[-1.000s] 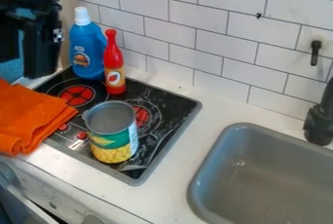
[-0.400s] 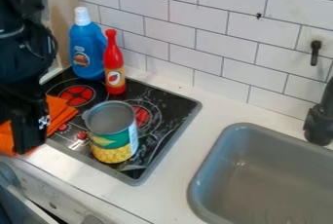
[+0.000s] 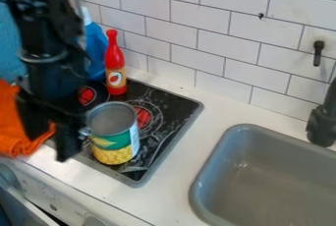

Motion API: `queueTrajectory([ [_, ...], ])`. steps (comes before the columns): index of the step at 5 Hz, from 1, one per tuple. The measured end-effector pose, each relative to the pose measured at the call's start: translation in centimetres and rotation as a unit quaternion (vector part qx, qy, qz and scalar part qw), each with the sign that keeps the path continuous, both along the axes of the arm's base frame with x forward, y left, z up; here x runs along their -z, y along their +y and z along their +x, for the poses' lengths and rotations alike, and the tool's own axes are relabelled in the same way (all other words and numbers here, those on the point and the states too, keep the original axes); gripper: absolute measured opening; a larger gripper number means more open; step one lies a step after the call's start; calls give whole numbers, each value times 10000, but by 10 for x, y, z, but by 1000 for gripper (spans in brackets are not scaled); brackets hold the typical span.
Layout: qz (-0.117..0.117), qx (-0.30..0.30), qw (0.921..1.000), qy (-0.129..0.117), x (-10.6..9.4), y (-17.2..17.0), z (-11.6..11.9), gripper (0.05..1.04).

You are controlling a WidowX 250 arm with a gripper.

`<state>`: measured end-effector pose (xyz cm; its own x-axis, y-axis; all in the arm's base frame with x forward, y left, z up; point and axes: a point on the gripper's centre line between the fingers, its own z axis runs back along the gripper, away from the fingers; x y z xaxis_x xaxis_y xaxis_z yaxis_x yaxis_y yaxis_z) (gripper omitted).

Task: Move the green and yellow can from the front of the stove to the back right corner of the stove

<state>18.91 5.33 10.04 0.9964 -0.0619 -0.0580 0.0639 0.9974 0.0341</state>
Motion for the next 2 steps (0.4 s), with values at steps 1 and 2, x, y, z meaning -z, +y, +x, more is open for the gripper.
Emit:
queueTrajectory([
  [1,197,-58,9997,107,15,-9,9,1001],
  [2,363,-32,9987,367,26,-12,10,1001],
])
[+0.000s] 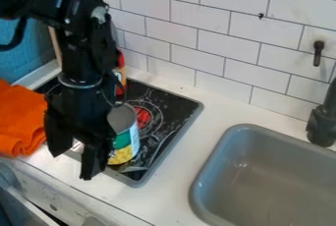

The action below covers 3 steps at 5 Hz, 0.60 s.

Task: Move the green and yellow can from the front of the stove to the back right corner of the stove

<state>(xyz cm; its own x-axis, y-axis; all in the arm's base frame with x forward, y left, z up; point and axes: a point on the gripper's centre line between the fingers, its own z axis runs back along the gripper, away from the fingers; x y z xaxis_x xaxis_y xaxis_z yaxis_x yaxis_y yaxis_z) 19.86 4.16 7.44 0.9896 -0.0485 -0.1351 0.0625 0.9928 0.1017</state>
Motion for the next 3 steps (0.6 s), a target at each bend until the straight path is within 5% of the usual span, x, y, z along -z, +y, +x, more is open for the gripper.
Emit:
queueTrajectory([
  [1,189,-122,9996,146,10,6,1,1001],
  [3,-258,-198,9994,107,27,13,29,1001],
])
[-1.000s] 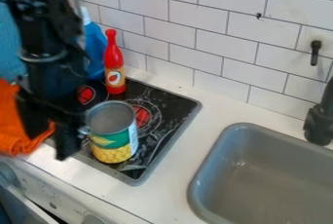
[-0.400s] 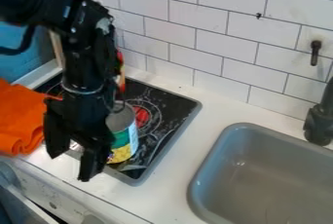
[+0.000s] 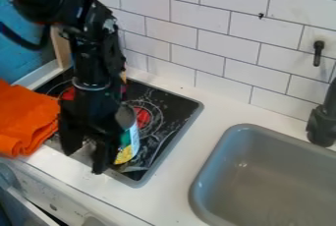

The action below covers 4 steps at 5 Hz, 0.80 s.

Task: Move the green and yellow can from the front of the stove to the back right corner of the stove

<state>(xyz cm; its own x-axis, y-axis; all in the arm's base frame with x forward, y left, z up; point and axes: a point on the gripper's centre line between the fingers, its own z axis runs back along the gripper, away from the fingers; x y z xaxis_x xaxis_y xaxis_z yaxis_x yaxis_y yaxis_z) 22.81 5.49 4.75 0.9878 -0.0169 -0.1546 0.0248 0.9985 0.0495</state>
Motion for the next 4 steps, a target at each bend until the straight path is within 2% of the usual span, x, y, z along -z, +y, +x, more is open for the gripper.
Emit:
queueTrajectory([
  [1,-191,-140,9995,-198,6,-4,27,1001],
  [3,-168,110,9984,-521,4,-27,90,1001],
  [4,-230,11,9981,-576,3,-33,108,1001],
])
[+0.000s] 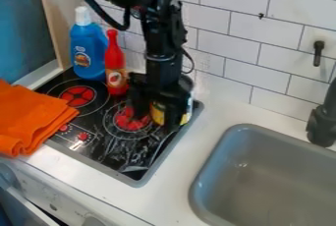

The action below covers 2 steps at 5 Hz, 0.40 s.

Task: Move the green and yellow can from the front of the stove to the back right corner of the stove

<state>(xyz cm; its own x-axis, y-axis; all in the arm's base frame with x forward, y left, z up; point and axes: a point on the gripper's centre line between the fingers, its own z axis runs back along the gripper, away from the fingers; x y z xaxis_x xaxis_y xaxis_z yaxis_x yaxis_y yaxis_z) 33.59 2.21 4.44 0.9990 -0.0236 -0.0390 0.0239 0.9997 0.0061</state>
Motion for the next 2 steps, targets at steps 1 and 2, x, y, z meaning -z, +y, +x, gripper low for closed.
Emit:
queueTrajectory([
  [1,108,-149,9998,2,-1,2,1,1001],
  [2,283,-353,9989,-72,-5,7,-7,1001],
])
